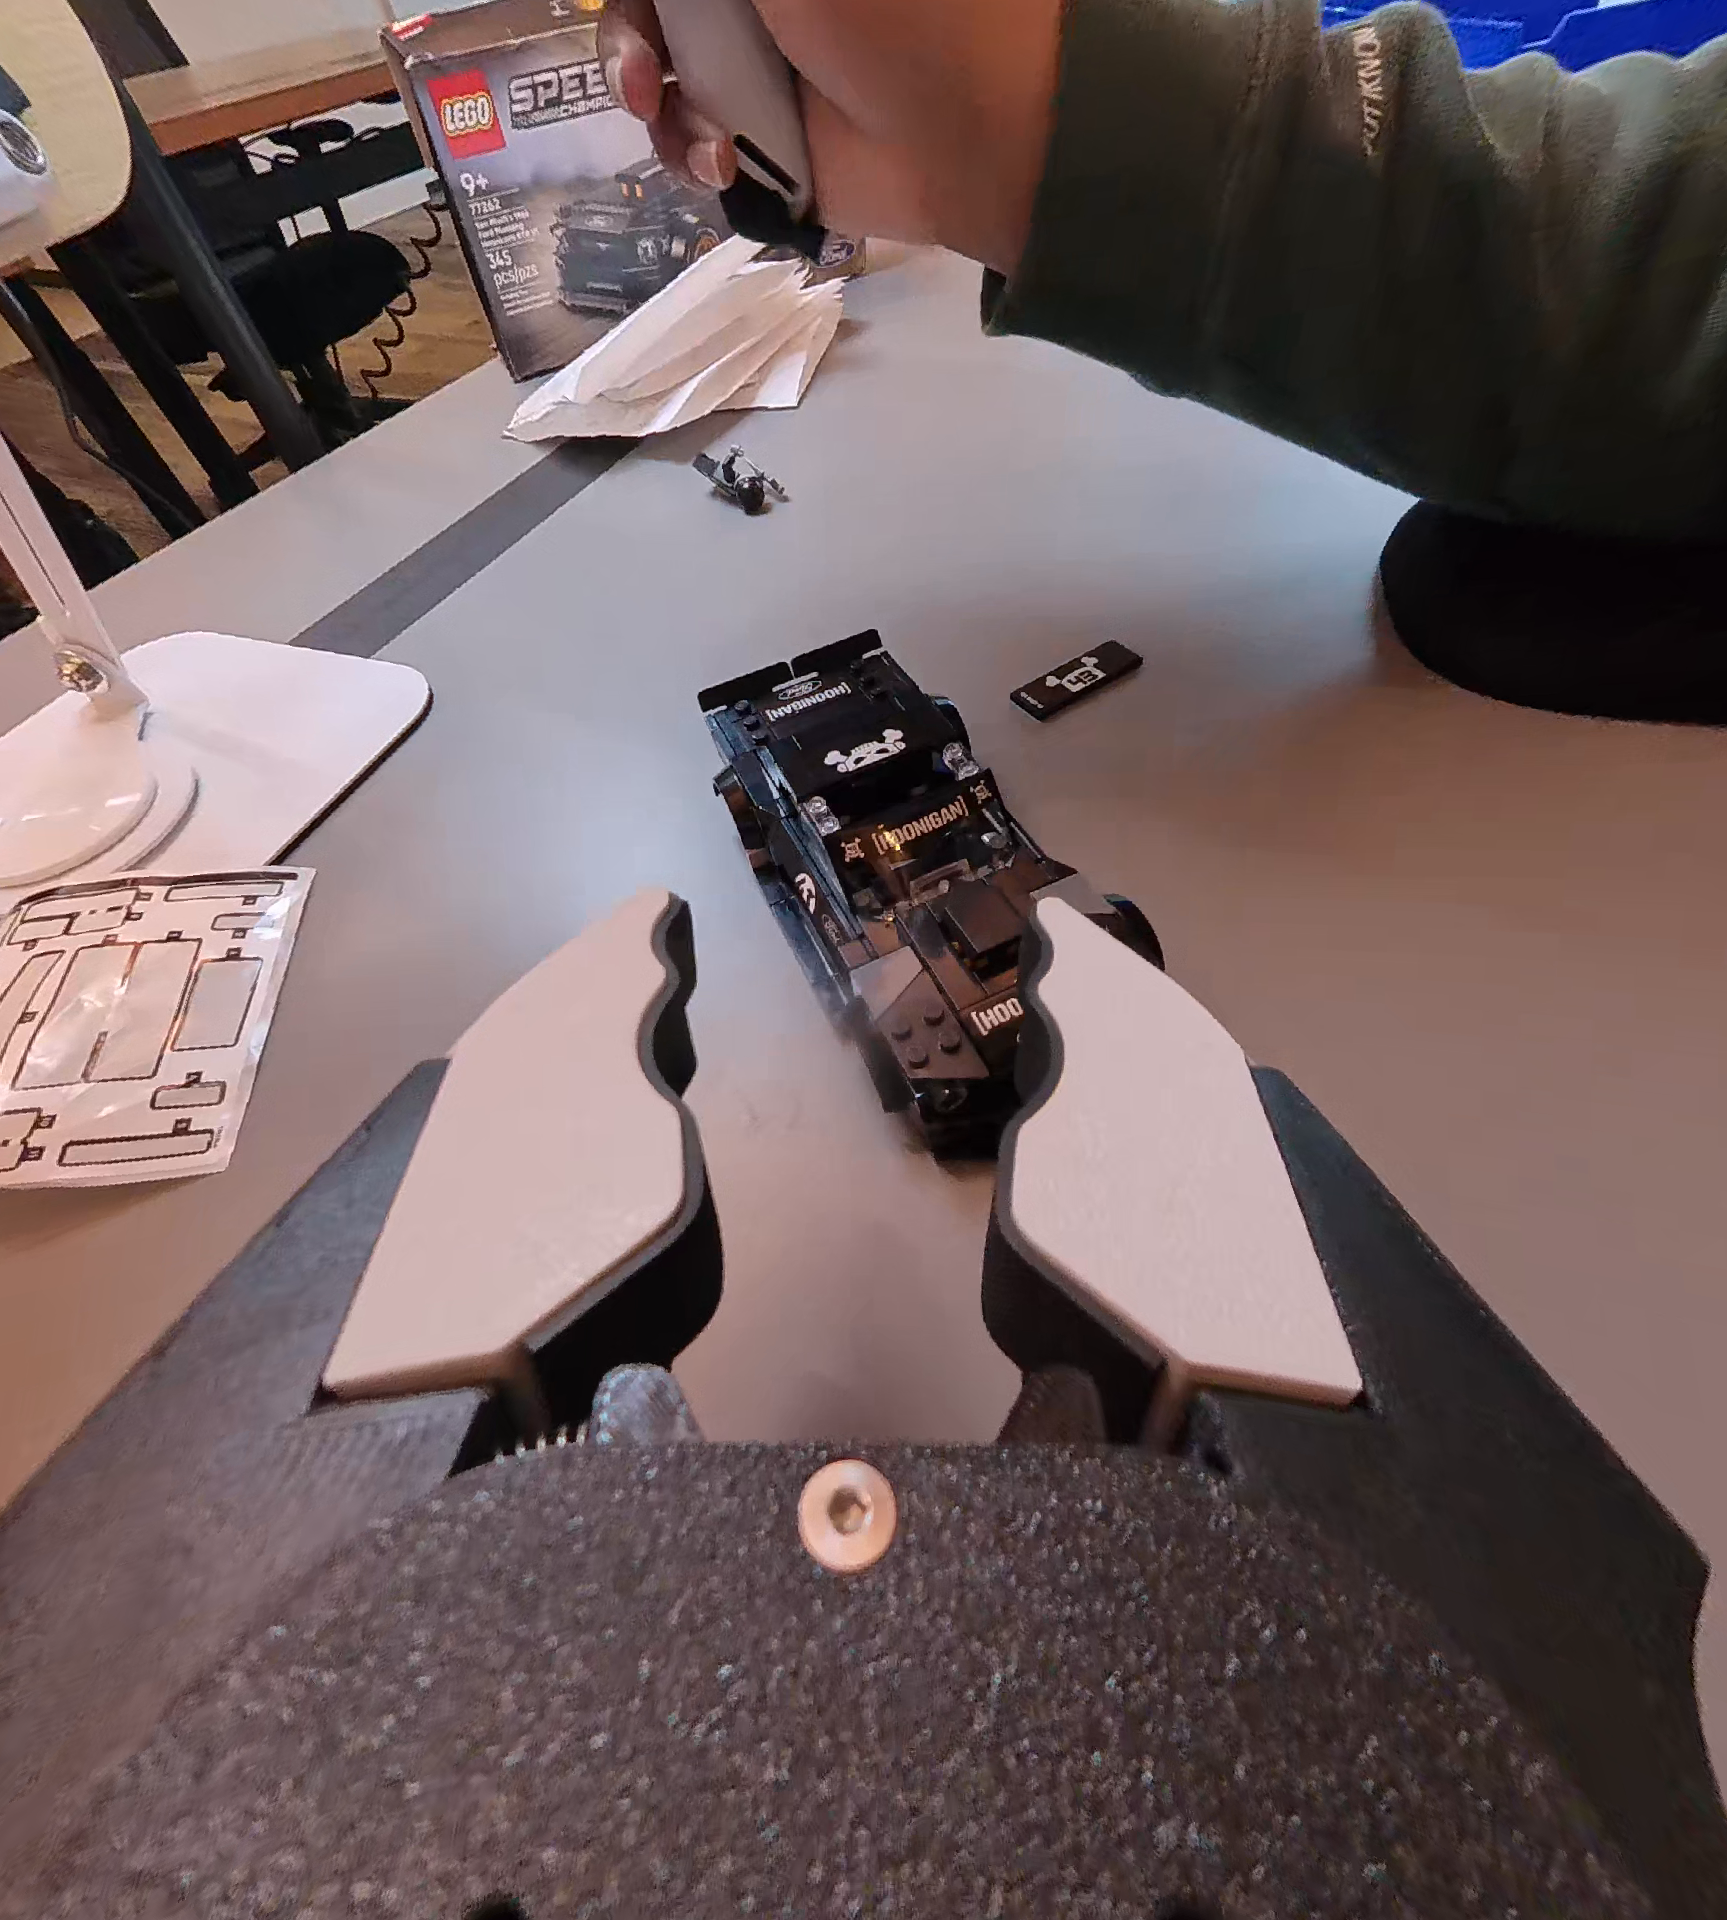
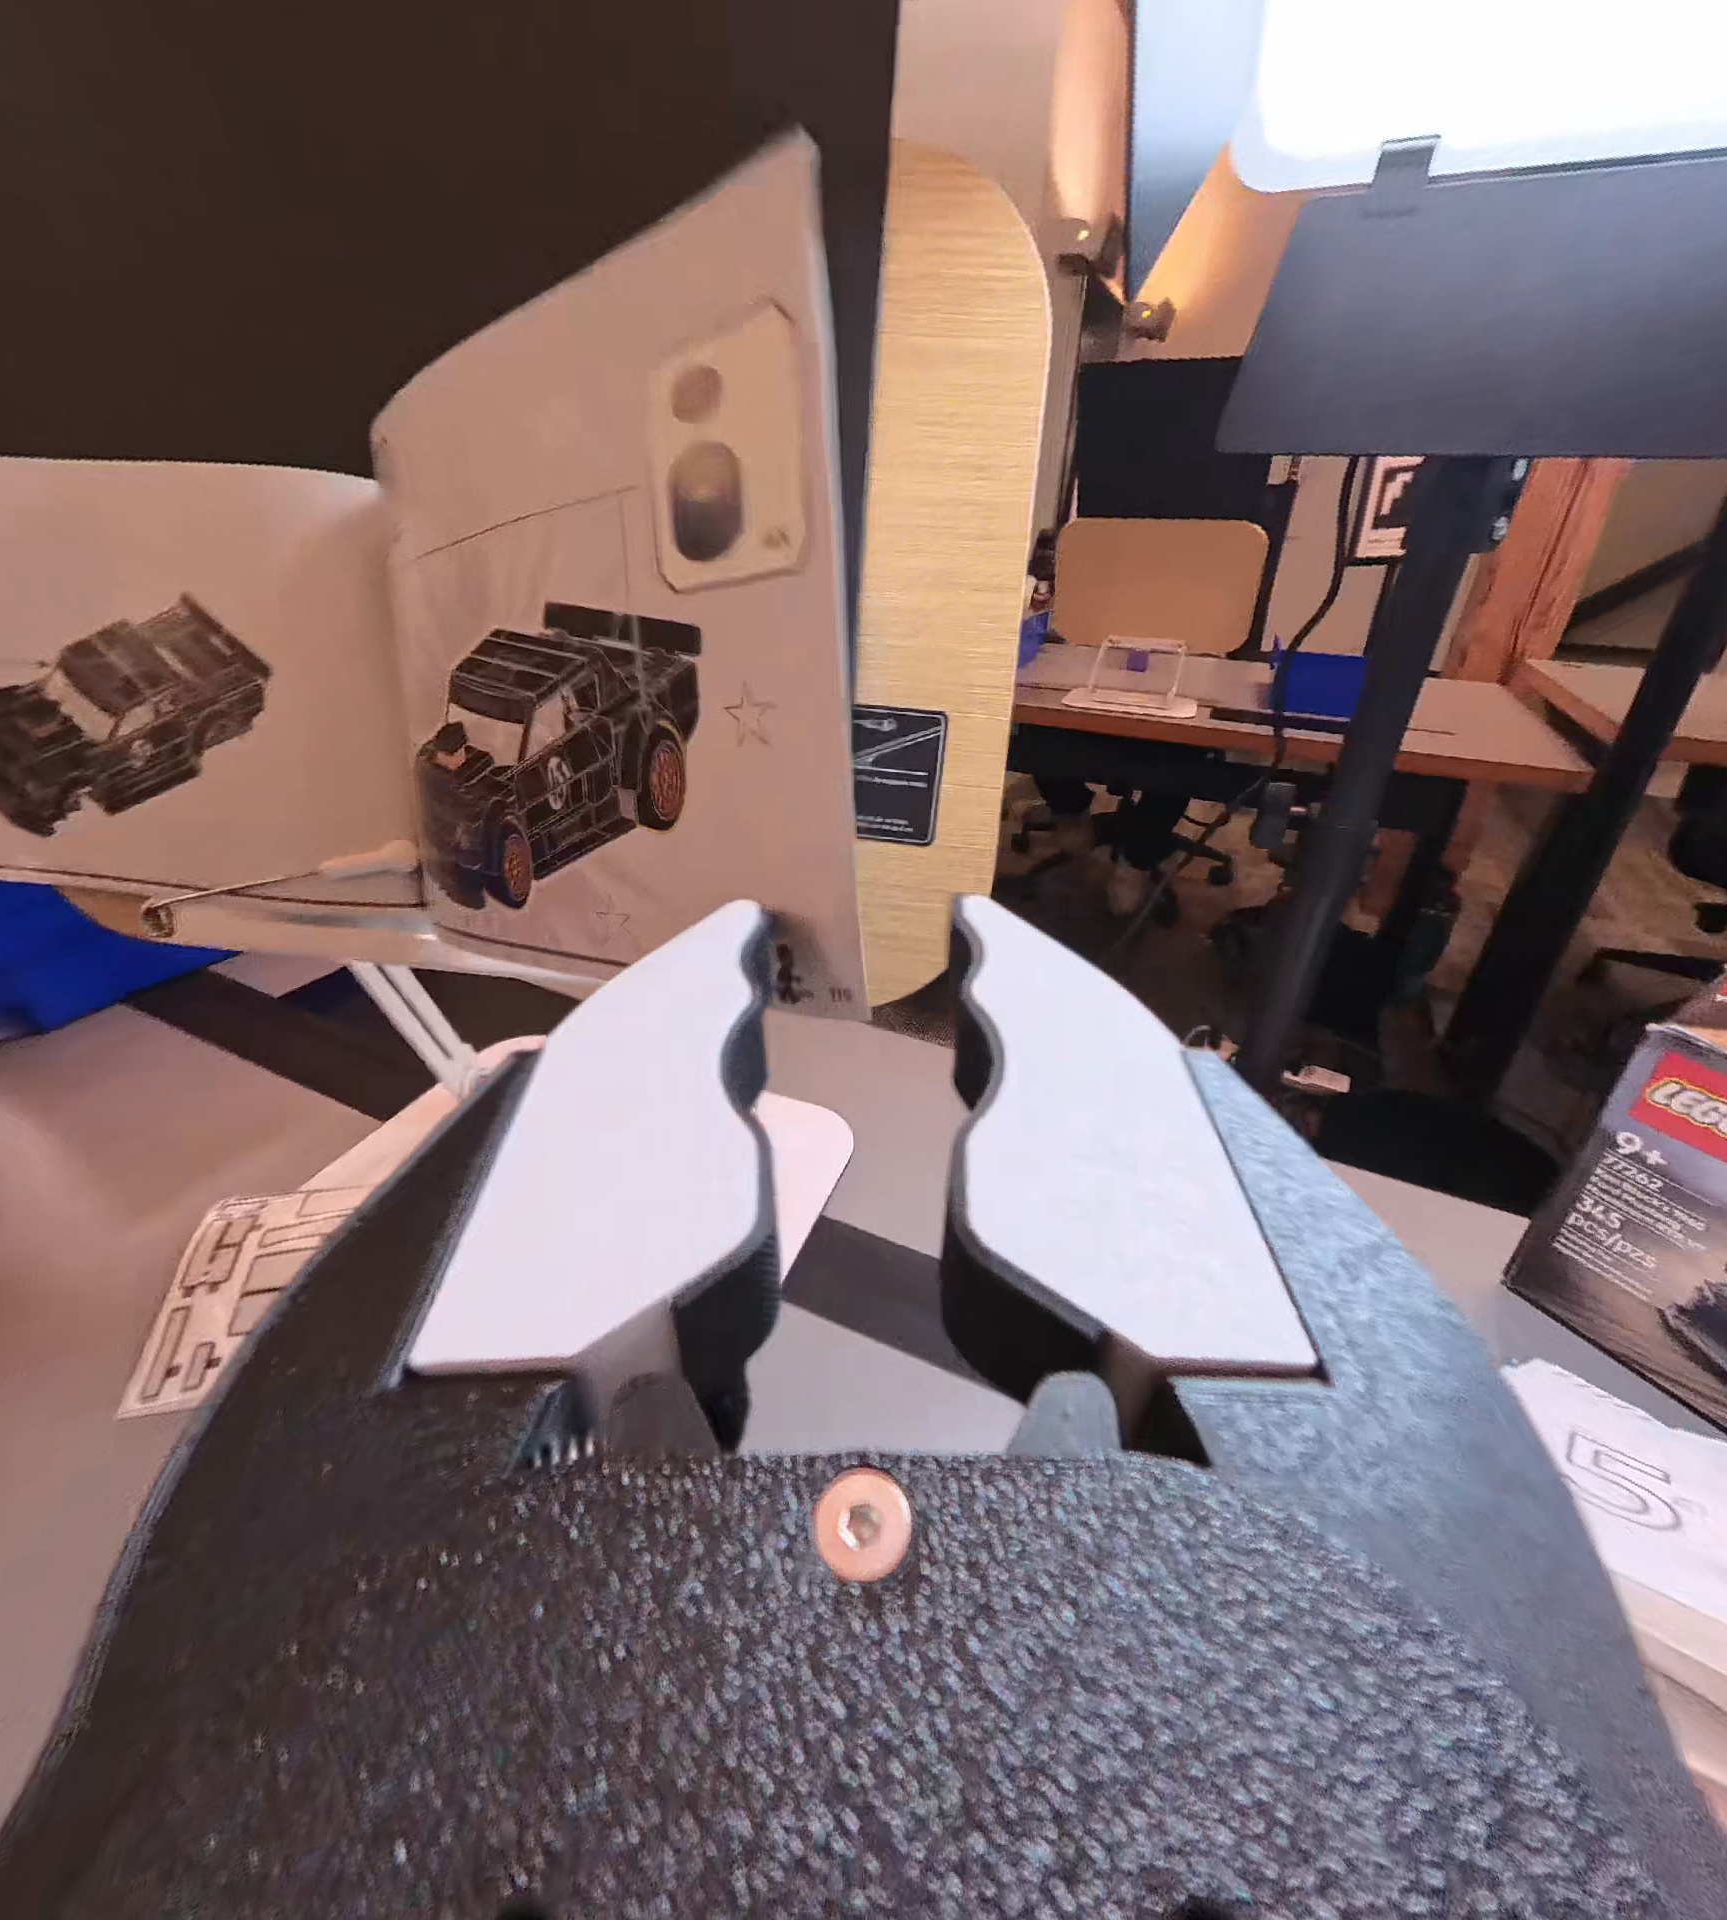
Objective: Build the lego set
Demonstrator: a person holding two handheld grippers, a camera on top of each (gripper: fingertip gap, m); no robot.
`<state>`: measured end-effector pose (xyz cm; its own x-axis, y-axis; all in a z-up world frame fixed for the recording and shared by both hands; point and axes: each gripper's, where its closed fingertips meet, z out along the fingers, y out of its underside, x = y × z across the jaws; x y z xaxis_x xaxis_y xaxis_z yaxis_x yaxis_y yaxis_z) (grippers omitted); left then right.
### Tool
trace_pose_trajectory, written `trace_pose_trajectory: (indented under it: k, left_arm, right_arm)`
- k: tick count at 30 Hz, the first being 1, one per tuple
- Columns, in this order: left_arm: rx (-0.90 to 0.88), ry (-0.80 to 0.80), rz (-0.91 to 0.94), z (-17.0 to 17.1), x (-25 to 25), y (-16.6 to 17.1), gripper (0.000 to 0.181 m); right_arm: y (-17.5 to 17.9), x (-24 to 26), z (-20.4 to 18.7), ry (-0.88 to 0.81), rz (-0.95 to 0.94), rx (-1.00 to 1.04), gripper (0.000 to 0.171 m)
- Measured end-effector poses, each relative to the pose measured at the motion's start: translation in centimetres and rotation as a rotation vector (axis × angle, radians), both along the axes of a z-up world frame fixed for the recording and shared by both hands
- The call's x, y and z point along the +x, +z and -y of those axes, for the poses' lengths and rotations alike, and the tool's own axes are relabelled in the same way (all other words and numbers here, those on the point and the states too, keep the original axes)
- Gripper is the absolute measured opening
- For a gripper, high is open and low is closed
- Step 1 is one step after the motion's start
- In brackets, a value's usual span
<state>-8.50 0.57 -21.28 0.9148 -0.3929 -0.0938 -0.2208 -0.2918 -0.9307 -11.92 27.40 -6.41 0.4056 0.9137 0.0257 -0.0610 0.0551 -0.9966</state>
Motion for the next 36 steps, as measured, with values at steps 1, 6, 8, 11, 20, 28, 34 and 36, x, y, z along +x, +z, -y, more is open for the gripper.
trace_pose_trajectory:
  k: [1,6,8,11,20,28,34,36]
  left_arm:
    - [-0.001,0.002,0.002,0.0,-0.1,0.0,0.059]
    - [-0.002,-0.001,0.023,0.0,-0.3,0.1,0.057]
    - [-0.006,-0.002,0.028,0.1,-0.3,0.0,0.057]
    - [-0.012,-0.004,0.026,0.0,-0.3,-0.2,0.057]
    - [-0.029,0.001,0.025,-0.1,-0.5,-0.7,0.055]
    - [0.014,0.053,0.043,-0.2,-1.6,0.1,0.052]
    - [0.020,0.064,0.021,-0.2,-1.7,0.2,0.051]
    - [0.022,0.065,0.014,-0.2,-1.7,0.2,0.050]
  right_arm:
    - [0.0,-0.1,-0.2,0.005,-0.004,0.000,0.021]
    - [-0.2,-0.4,-0.5,0.057,-0.035,-0.022,0.000]
    - [-0.3,-0.3,-0.9,0.050,-0.042,-0.027,0.000]
    - [-0.2,-0.2,-1.2,0.046,-0.052,-0.030,0.000]
    - [0.1,0.6,-1.2,0.044,-0.057,-0.017,0.000]
    - [6.7,5.7,2.5,0.067,-0.203,0.110,0.000]
    - [6.0,8.1,7.5,0.163,-0.126,0.175,0.000]
    - [3.9,8.8,9.4,0.210,-0.067,0.182,0.009]
